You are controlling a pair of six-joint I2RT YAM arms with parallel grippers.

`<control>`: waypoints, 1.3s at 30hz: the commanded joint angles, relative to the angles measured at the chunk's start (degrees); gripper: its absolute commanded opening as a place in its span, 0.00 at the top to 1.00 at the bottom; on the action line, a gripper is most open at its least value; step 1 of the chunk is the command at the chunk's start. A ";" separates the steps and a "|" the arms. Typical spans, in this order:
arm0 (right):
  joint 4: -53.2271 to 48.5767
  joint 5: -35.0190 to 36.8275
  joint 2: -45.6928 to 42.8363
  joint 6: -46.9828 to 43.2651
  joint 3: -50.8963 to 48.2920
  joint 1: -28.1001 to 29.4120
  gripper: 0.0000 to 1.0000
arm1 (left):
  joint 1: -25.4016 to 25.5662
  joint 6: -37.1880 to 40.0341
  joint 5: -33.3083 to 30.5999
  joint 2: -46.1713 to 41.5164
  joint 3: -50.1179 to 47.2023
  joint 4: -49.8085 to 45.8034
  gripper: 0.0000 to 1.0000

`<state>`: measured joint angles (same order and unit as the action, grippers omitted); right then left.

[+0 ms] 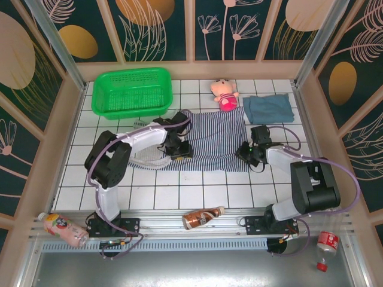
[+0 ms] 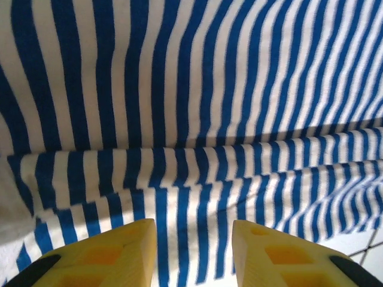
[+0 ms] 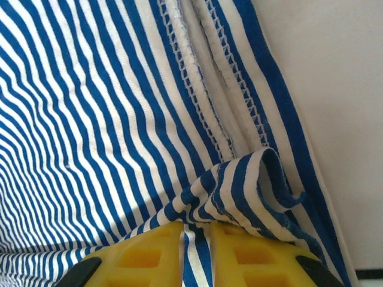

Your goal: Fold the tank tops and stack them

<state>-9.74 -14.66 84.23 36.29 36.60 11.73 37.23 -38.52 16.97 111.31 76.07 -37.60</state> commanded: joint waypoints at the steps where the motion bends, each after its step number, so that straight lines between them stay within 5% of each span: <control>1: 1.62 2.44 1.48 -1.89 1.16 -0.82 0.77 | -0.50 2.45 -1.75 2.00 -0.55 1.97 0.62; 8: -5.81 4.28 -2.97 -5.29 3.90 0.18 0.68 | -2.41 1.34 -9.73 1.68 -2.34 0.88 0.62; 18: -7.90 -0.08 -7.30 1.46 -1.74 10.31 0.66 | -2.61 2.23 -9.15 1.03 -5.11 1.76 0.58; 28: -15.24 4.66 -5.98 1.72 -5.25 7.98 0.66 | -1.75 2.15 -7.52 -4.05 -14.26 3.04 0.55; 39: -30.67 8.29 -8.99 1.64 -3.73 3.61 0.64 | 5.03 -6.00 -1.49 -8.47 -22.21 7.48 0.53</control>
<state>-28.42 -12.58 75.07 36.99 33.19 16.23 40.56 -40.73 15.03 101.69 58.06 -25.30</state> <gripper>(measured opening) 0.356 0.466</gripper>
